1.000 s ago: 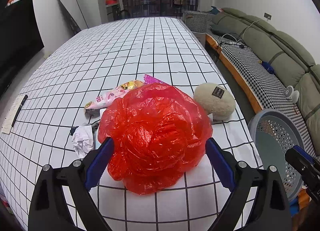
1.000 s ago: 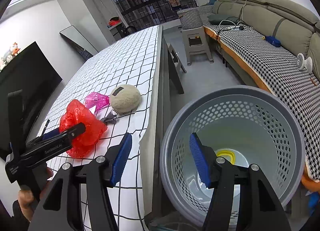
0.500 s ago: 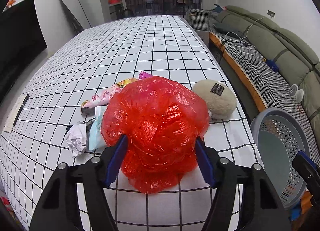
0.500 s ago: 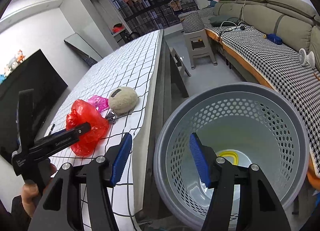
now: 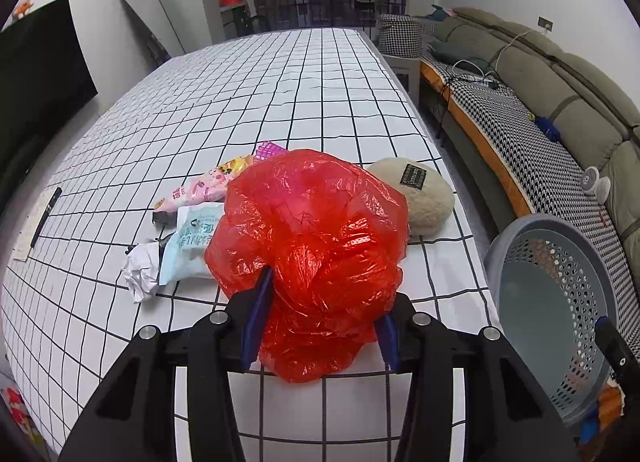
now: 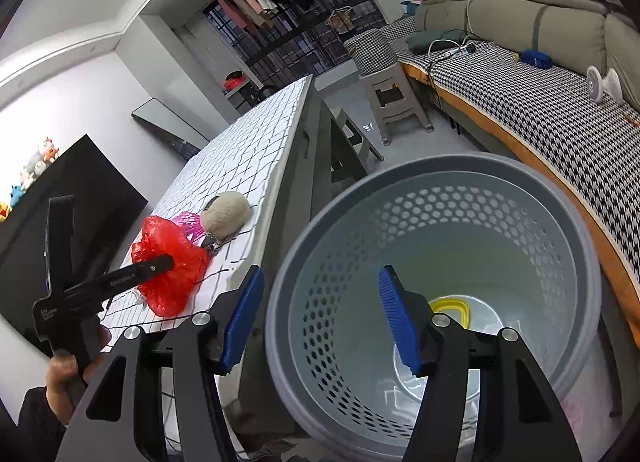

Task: Collect trash
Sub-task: 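Close the left tool on the red plastic bag and lift it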

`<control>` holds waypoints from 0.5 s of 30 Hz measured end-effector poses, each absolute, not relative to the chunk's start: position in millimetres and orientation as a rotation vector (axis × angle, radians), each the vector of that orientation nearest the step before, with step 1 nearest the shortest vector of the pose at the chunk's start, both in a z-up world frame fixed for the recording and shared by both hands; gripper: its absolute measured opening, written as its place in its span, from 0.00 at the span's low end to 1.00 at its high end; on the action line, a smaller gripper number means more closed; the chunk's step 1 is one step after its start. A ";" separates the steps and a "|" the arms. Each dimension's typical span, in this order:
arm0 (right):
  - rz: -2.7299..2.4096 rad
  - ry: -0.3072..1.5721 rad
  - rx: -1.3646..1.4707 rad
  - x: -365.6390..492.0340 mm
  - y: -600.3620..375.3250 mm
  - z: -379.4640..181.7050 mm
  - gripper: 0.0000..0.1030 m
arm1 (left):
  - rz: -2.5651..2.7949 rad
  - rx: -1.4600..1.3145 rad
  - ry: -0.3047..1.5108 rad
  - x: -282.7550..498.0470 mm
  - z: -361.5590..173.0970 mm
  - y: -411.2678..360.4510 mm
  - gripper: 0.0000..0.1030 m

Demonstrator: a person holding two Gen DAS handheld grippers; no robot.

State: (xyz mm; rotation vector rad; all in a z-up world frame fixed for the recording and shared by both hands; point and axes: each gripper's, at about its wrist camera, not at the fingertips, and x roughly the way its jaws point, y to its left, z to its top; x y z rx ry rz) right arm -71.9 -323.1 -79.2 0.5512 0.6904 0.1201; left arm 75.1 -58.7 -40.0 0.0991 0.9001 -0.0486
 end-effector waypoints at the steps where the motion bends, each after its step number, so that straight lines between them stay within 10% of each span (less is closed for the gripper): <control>1: 0.119 0.690 0.554 -73.5 -324.8 -80.2 0.56 | -0.048 0.096 0.903 74.3 -39.9 -59.7 0.43; 15: 0.146 0.701 0.546 -73.9 -320.7 -81.4 0.56 | -0.060 0.057 0.890 59.2 -35.0 -46.3 0.40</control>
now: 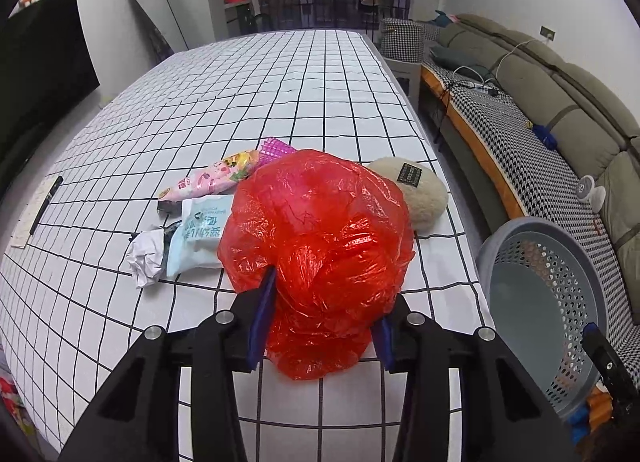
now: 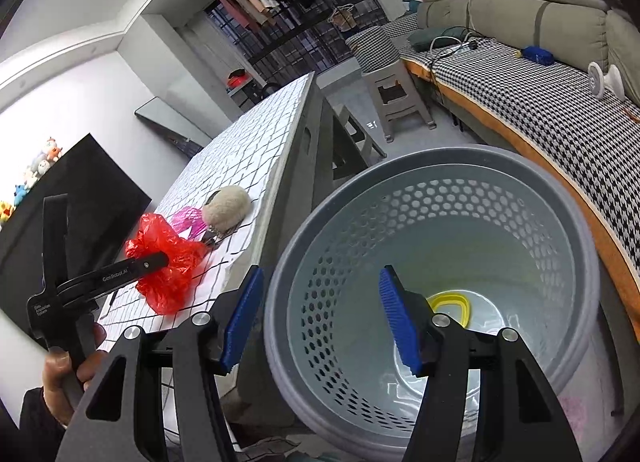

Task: Collect trash
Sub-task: 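Close the left tool on the red plastic bag and lift it, then grasp the beige round pad with the right tool while the left tool holds the red bag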

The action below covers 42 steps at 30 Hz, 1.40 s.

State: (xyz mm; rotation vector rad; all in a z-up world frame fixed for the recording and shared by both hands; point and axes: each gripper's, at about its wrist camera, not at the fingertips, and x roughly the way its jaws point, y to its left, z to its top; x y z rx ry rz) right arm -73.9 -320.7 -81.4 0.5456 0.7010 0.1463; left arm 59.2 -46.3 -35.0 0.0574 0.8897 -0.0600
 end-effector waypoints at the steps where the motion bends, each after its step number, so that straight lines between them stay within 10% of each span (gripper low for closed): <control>1: 0.151 0.705 0.540 -71.8 -317.4 -80.3 0.56 | -0.063 0.056 0.885 58.9 -34.4 -45.2 0.40; 33: 0.253 0.809 0.196 68.3 -166.3 -42.4 0.56 | -0.066 0.069 0.738 1.8 1.7 39.6 0.39; 42: 0.201 0.872 0.069 116.2 -148.9 -53.2 0.72 | -0.009 0.050 0.697 2.6 4.3 58.9 0.39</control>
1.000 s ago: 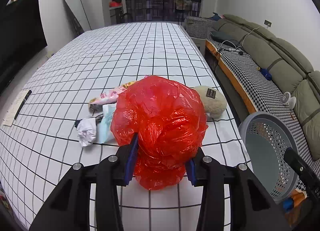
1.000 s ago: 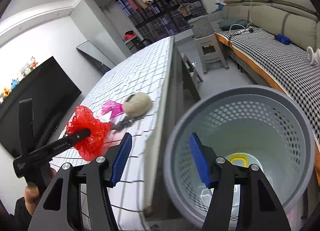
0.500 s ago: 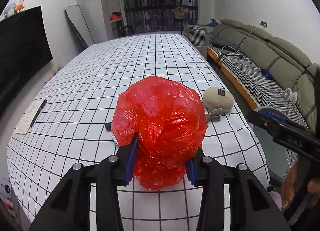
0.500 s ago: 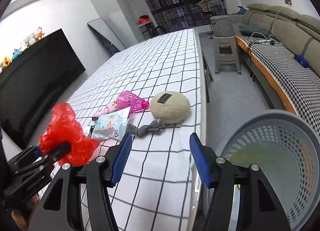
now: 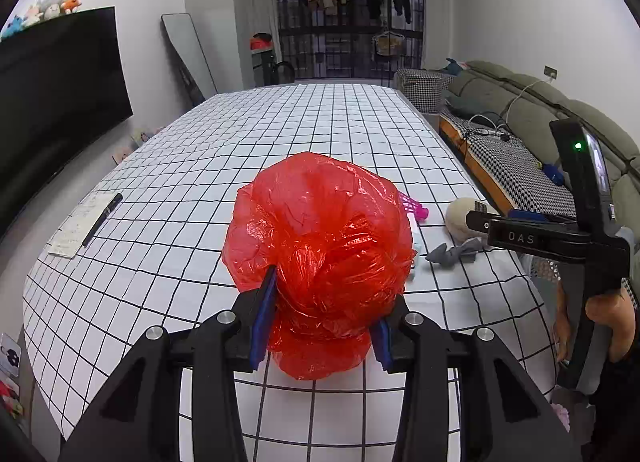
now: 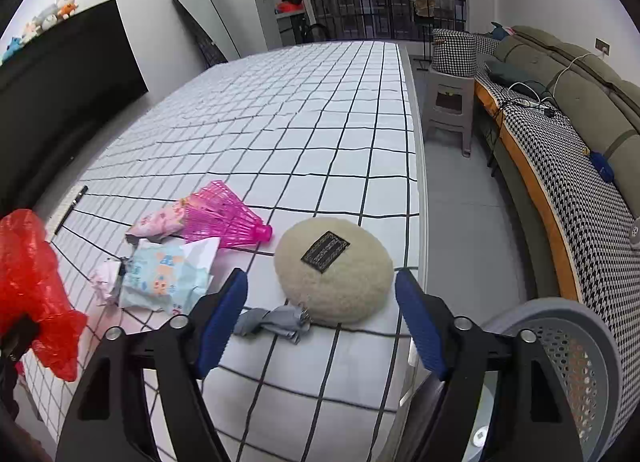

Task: Collect trash
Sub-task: 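Grasp the beige round pad with the right tool while the left tool holds the red bag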

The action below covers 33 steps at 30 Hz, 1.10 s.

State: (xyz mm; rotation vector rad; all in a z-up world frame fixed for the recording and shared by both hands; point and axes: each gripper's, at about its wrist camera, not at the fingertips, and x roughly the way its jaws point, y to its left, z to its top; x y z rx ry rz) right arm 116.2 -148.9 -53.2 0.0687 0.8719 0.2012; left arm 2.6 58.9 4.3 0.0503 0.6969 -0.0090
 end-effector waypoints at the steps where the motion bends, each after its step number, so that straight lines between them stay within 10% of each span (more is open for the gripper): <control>1: 0.199 0.883 0.065 122.1 -149.9 -56.6 0.72 | -0.009 0.046 0.701 3.9 3.4 60.0 0.39; 33: 0.135 0.842 0.112 104.5 -171.8 -37.5 0.62 | -0.107 0.043 0.726 14.5 1.6 39.8 0.39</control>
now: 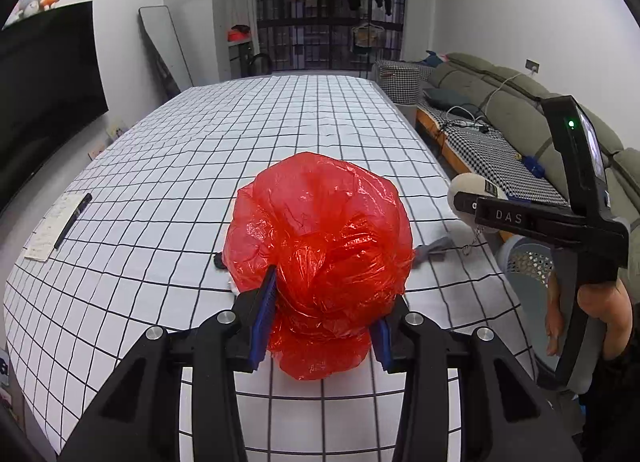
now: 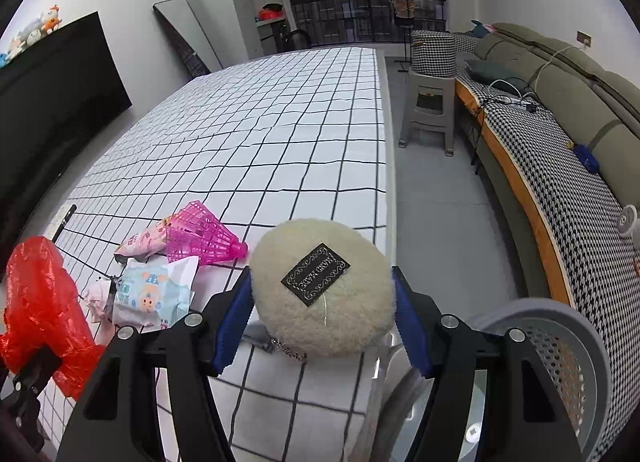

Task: Collect trash
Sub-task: 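Grasp the beige round pad with the right tool while the left tool holds the red bag, then carry the bag and pad over the basket and open both tools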

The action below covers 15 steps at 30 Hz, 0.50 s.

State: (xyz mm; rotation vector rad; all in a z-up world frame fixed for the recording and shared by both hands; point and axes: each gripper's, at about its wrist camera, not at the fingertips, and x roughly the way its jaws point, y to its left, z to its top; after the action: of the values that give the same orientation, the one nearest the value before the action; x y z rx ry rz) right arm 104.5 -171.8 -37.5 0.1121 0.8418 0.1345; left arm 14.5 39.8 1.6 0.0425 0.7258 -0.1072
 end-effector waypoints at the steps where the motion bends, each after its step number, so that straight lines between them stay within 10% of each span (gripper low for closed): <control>1: 0.127 0.838 0.126 97.5 -175.9 -36.4 0.62 | -0.116 0.046 0.723 13.6 3.0 36.2 0.39; 15: -0.034 0.800 0.241 -9.9 -255.5 -30.3 0.62 | -0.314 0.103 0.732 1.7 3.1 -43.3 0.39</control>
State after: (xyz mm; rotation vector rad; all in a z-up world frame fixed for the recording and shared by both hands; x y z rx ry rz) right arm -10.0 -255.5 -30.3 0.2413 0.8003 -0.0338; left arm 1.7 -43.3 3.1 0.1032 0.7320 -0.3135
